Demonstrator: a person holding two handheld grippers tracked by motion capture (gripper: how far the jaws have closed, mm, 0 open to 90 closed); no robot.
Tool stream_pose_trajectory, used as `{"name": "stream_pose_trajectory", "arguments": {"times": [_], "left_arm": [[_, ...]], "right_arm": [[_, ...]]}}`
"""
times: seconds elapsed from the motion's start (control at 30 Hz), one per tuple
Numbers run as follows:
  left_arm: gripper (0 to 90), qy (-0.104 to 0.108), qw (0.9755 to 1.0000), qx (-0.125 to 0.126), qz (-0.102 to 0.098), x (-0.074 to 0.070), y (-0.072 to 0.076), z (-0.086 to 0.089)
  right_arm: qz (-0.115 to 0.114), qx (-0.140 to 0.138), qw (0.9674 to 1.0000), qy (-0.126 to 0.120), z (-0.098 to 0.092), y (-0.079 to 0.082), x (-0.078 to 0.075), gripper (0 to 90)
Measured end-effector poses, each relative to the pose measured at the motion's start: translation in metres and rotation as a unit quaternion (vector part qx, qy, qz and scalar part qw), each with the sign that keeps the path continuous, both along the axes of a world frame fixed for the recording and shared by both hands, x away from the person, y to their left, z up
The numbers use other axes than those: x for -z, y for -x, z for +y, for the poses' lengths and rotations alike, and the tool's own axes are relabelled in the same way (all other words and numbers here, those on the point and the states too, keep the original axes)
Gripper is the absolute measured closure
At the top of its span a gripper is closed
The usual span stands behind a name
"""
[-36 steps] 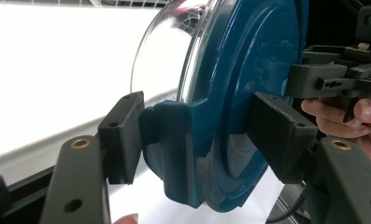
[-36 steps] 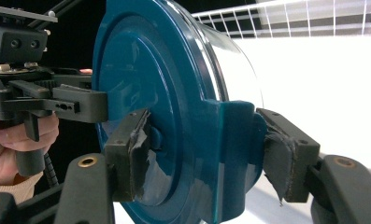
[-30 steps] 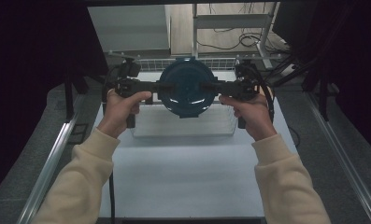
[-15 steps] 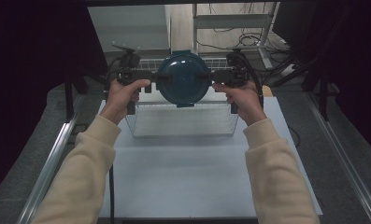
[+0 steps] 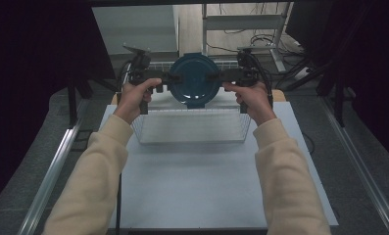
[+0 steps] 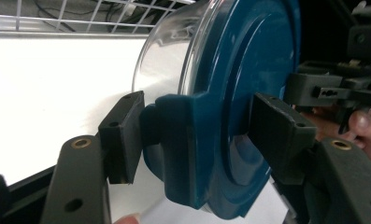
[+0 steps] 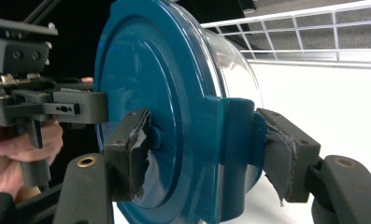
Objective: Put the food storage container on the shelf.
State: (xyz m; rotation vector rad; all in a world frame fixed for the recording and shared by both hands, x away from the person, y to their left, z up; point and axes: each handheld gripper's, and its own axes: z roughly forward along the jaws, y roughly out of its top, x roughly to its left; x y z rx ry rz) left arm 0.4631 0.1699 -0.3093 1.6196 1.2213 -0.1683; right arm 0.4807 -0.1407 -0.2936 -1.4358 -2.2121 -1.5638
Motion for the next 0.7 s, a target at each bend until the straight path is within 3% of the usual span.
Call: {"name": "stream_pose_trajectory", "arguments": {"times": [0.07,0.13,0.17,0.2,0.23,0.4,0.6,0.7], "left_arm": [[37.6,0.006,1.0000,-0.002,0.003,0.001,-0.002,0.001],[37.9,0.016,0.9997,-0.009,0.013,0.003,-0.006,0.001],[38.3,0.025,0.9995,-0.010,0.019,0.005,-0.008,0.001],[38.3,0.033,0.9990,-0.011,0.028,0.007,-0.011,0.002],[37.9,0.044,0.9980,-0.017,0.043,0.011,-0.016,0.000],[35.7,0.063,0.9957,-0.023,0.063,0.021,-0.026,0.000],[34.2,0.072,0.9948,-0.031,0.065,0.026,-0.030,-0.001],[31.8,0.062,0.9966,-0.029,0.047,0.026,-0.027,-0.004]], "right_arm": [[0.006,0.005,1.0000,-0.004,0.000,-0.002,0.001,37.1],[0.019,0.014,0.9996,-0.013,0.000,-0.006,0.003,36.8],[0.038,0.023,0.9987,-0.024,-0.002,-0.011,0.005,36.4],[0.038,0.023,0.9987,-0.024,-0.002,-0.011,0.005,36.4],[0.058,0.036,0.9971,-0.033,-0.003,-0.015,0.008,34.6],[0.089,0.047,0.9939,-0.045,-0.004,-0.023,0.017,32.4],[0.098,0.056,0.9919,-0.059,-0.006,-0.028,0.024,31.0],[0.098,0.056,0.9915,-0.065,-0.007,-0.027,0.027,30.2]]}}
